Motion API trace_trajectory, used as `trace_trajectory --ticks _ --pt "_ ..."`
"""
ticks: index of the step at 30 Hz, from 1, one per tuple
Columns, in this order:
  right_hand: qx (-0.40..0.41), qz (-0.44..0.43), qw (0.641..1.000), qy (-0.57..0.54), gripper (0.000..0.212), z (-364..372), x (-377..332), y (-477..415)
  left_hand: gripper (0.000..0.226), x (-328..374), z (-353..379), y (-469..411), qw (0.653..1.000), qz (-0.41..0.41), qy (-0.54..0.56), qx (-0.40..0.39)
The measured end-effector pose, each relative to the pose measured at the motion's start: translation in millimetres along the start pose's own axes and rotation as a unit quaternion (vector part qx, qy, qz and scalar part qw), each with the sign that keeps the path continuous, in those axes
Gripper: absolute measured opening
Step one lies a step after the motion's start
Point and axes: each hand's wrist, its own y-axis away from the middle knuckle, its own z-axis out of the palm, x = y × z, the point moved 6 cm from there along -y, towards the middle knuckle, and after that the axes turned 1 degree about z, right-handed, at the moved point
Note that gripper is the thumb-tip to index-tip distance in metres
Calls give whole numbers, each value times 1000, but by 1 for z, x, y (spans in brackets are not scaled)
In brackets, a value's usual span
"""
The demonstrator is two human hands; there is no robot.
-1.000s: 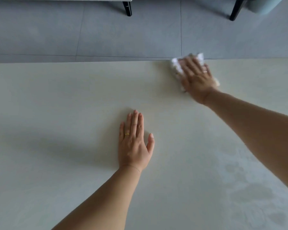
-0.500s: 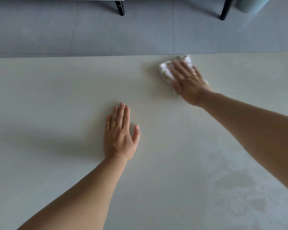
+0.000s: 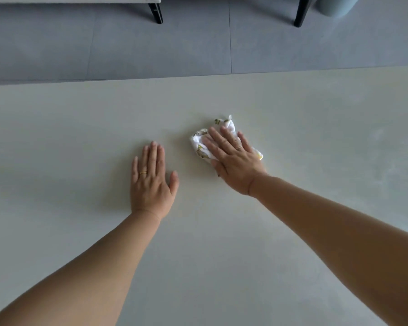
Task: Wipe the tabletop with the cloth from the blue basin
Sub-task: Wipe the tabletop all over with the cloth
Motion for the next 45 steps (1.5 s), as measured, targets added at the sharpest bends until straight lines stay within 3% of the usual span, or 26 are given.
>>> trace_trajectory --ticks 2,6,10,12,16,19,21,24,27,29,32,35,37,39,42,43,45 --pt "8 30 1000 -3 53 -7 41 12 70 1 -2 3 1000 -16 -12 -3" --pt "28 223 974 -35 51 -19 123 40 67 22 -13 27 998 -56 11 38" --pt "67 332 937 -91 53 -15 100 39 67 81 0 60 997 -18 72 24" --pt "65 315 942 -99 56 -6 66 42 68 93 11 68 997 -26 77 4" --pt "38 145 987 -52 55 14 -1 74 68 93 22 69 997 -33 64 10" --pt "-4 23 1000 9 54 12 17 89 68 94 20 70 997 -29 76 14" --pt "12 92 996 13 55 2 67 93 68 94 21 71 996 -32 78 13" --pt "52 291 954 -52 55 -10 131 102 69 94 20 69 997 -34 72 16" --pt "73 369 922 -89 55 -3 110 98 69 95 19 69 997 -39 70 10" --pt "57 334 938 -73 57 8 64 98 69 96 19 69 997 -36 74 7" --pt "28 171 984 -37 54 23 -9 109 69 96 18 69 996 -38 81 12" --pt "5 39 999 -3 54 15 8 127 69 97 17 68 996 -35 82 19" --pt "18 99 995 4 54 7 59 141 69 97 18 67 996 -34 83 21" --pt "44 234 971 -30 54 1 107 158 69 98 19 67 996 -31 85 22" --pt "81 356 929 -64 56 11 92 158 68 98 18 69 994 -31 95 32" --pt "81 357 929 -61 56 16 70 155 68 98 18 70 994 -32 98 35" --pt "64 279 957 -40 57 29 11 152 69 98 16 70 994 -29 101 38"
